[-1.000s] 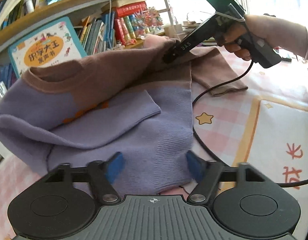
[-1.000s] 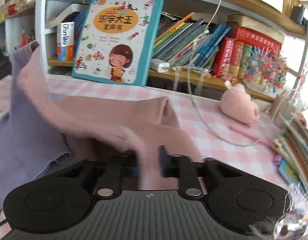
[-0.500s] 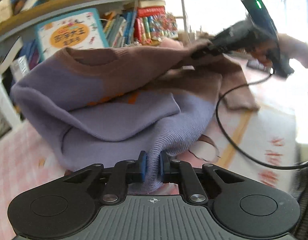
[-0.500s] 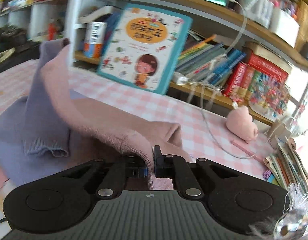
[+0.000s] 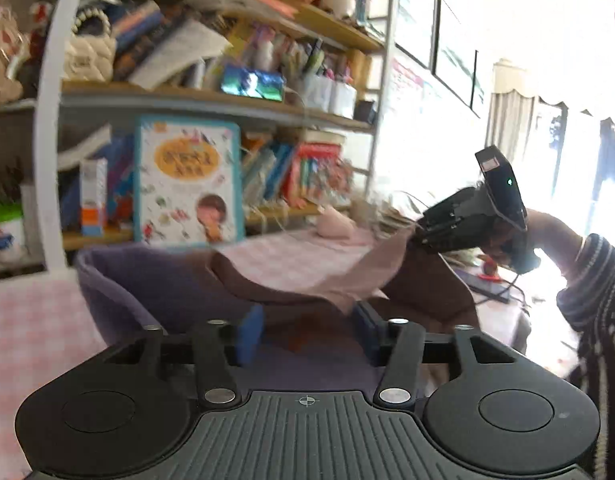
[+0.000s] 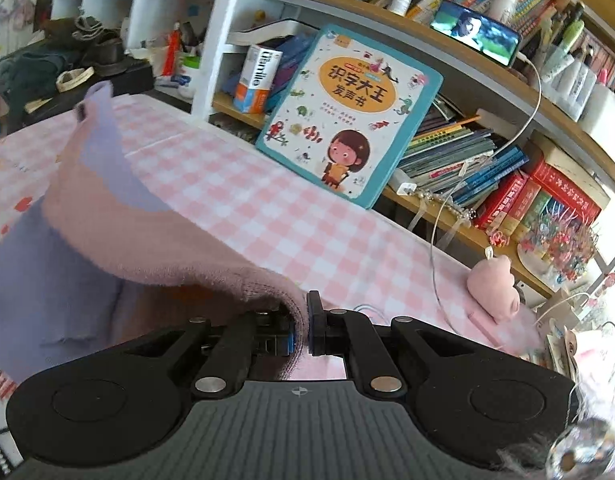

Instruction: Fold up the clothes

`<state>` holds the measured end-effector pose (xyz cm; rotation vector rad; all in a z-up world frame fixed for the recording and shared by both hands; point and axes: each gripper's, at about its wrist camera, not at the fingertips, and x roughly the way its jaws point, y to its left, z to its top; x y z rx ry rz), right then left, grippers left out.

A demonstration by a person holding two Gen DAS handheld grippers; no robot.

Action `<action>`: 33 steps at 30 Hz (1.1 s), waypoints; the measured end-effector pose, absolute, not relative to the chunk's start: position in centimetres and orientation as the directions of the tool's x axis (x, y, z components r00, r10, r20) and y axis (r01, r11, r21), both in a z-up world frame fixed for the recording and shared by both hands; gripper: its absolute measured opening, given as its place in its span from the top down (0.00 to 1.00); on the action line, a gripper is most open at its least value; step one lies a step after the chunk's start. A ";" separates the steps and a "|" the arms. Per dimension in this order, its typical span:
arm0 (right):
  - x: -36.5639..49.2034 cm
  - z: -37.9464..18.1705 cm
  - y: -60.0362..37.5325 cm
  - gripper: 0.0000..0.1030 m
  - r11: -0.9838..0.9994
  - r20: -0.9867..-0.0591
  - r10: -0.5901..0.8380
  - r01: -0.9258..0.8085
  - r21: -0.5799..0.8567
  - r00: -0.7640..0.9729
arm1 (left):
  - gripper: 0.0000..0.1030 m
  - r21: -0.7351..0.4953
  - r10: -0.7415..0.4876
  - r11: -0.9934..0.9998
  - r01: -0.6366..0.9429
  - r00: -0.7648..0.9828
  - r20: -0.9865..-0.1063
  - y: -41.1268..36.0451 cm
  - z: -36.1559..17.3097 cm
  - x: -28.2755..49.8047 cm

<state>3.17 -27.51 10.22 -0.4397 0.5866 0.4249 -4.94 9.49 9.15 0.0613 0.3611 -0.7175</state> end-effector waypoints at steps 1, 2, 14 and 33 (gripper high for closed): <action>3.9 10.3 -27.8 0.95 0.831 -0.609 0.256 -0.493 -0.258 0.751 | 0.49 -0.047 -0.616 0.765 0.642 0.710 -0.341 9.4 9.2 -4.7; 4.5 10.4 -28.0 0.95 0.837 -0.612 0.259 -0.490 -0.244 0.747 | 0.49 -0.029 -0.602 0.774 0.633 0.721 -0.343 9.2 9.1 -4.2; 13.9 9.3 -29.6 0.74 0.871 -0.632 0.193 -0.427 -0.242 0.751 | 0.49 -0.021 -0.474 0.846 0.533 0.732 -0.489 7.6 4.7 5.3; 25.2 3.9 -28.6 0.53 0.761 -0.676 -0.076 -0.395 -0.514 0.733 | 0.49 0.048 -0.251 0.936 0.349 0.758 -0.602 8.0 0.9 12.0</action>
